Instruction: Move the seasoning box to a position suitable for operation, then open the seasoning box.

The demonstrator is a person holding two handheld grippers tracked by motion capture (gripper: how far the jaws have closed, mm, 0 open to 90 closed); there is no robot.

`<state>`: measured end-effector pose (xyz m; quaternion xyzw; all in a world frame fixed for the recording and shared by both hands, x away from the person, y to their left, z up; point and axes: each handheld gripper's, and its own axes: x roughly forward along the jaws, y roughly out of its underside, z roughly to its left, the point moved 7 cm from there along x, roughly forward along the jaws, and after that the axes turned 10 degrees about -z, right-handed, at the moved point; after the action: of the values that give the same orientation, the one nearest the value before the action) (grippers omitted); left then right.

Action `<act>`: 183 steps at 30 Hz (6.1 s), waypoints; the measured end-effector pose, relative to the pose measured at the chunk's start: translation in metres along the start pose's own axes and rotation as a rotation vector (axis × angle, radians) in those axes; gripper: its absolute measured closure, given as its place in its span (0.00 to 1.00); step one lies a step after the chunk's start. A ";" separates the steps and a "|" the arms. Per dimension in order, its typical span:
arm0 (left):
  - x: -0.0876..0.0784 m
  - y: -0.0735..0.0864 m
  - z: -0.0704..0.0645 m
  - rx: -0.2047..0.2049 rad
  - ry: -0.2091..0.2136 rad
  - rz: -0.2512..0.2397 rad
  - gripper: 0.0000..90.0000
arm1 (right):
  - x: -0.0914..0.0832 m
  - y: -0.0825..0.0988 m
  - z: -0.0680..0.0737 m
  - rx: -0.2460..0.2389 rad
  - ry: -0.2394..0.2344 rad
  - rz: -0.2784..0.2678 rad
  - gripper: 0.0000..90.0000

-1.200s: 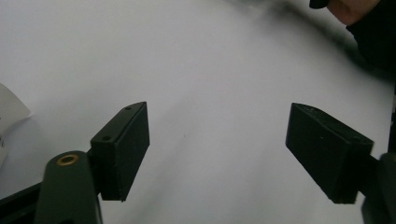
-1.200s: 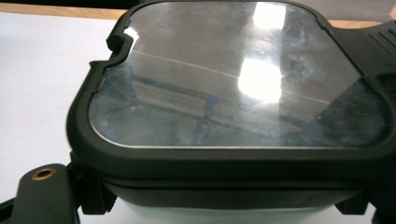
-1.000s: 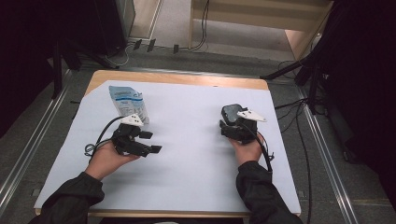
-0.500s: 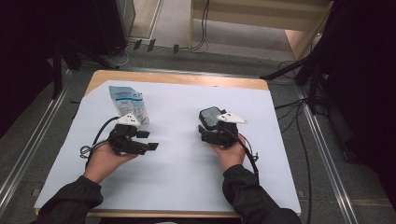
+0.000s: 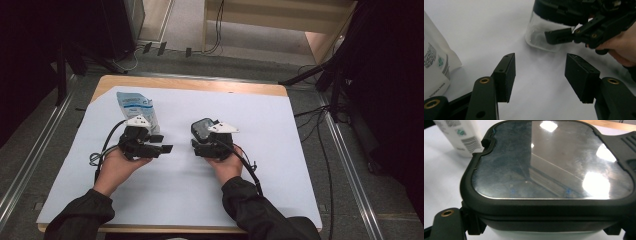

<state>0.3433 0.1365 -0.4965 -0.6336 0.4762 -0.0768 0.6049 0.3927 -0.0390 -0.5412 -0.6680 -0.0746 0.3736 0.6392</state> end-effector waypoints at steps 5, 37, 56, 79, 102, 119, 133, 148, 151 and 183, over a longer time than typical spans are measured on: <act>0.000 0.008 -0.001 0.031 -0.006 0.049 0.48 | 0.003 0.006 0.007 -0.023 -0.018 0.019 0.17; 0.013 0.004 -0.002 0.041 0.027 0.046 0.46 | -0.021 0.010 0.009 -0.055 -0.083 0.007 0.14; 0.016 -0.001 -0.006 0.047 0.040 0.025 0.57 | -0.076 0.000 -0.010 -0.053 -0.115 -0.018 0.22; 0.030 -0.002 -0.022 0.106 0.099 0.064 0.99 | -0.063 -0.002 -0.043 -0.039 -0.180 0.025 0.88; 0.048 0.005 -0.029 0.047 0.084 0.029 1.00 | -0.040 0.001 -0.045 -0.021 -0.220 0.050 1.00; 0.054 0.007 -0.033 0.048 0.103 0.038 1.00 | -0.043 0.001 -0.040 -0.015 -0.215 0.060 1.00; 0.054 0.006 -0.028 0.023 0.096 0.041 1.00 | -0.048 0.002 -0.036 -0.004 -0.204 0.085 1.00; 0.056 0.003 -0.021 0.052 0.116 0.076 1.00 | -0.057 0.006 -0.029 0.050 -0.196 0.091 1.00; 0.057 0.002 -0.019 0.035 0.105 0.069 1.00 | -0.058 0.006 -0.027 0.055 -0.193 0.094 1.00; 0.046 -0.003 -0.015 0.077 0.230 0.115 0.80 | -0.074 -0.004 -0.030 0.072 -0.238 0.082 1.00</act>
<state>0.3597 0.0936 -0.5120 -0.5686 0.5746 -0.1325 0.5735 0.3597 -0.1047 -0.5111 -0.5981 -0.1092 0.4784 0.6337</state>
